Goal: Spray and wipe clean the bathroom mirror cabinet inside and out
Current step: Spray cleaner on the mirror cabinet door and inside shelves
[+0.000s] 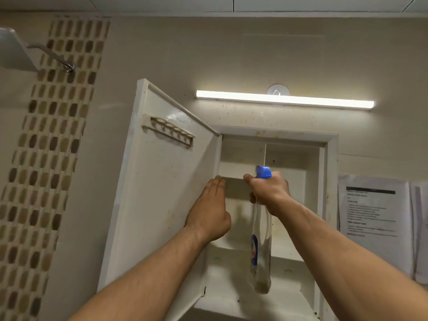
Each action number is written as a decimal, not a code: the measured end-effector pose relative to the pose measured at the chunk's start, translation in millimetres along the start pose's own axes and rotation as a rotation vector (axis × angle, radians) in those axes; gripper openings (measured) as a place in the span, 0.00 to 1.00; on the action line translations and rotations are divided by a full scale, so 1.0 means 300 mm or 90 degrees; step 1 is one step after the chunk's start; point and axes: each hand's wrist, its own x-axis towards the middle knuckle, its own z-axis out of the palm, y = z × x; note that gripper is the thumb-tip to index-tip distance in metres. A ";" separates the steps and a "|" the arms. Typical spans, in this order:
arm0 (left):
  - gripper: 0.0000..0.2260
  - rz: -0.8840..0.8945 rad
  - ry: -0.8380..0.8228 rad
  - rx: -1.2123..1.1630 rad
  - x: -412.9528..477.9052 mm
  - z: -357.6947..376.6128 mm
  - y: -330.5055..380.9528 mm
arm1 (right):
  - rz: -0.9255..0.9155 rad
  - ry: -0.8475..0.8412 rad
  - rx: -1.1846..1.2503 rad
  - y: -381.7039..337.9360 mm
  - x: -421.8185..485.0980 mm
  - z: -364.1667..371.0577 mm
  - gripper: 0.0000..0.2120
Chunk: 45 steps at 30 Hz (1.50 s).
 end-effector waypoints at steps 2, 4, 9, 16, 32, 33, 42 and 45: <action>0.37 -0.003 -0.006 0.001 -0.025 0.020 0.003 | 0.007 -0.029 -0.001 0.056 -0.078 0.003 0.14; 0.38 -0.017 -0.023 0.005 -0.073 0.059 0.003 | 0.004 -0.082 0.000 0.149 -0.180 0.006 0.12; 0.40 -0.022 -0.099 0.042 -0.241 0.174 -0.009 | 0.077 -0.145 0.015 0.439 -0.456 0.008 0.10; 0.40 -0.066 -0.180 0.008 -0.481 0.267 -0.019 | 0.133 -0.150 -0.044 0.621 -0.598 0.035 0.11; 0.40 -0.093 -0.280 -0.002 -0.603 0.337 0.048 | 0.229 0.049 -0.098 0.750 -0.584 -0.194 0.18; 0.40 -0.088 -0.282 -0.004 -0.602 0.347 0.062 | 0.212 0.044 -0.096 0.756 -0.583 -0.208 0.17; 0.39 -0.010 -0.323 0.011 -0.622 0.424 0.169 | 0.260 0.067 -0.108 0.815 -0.655 -0.248 0.18; 0.38 -0.019 -0.334 0.018 -0.660 0.444 0.168 | 0.259 0.040 -0.103 0.862 -0.708 -0.264 0.17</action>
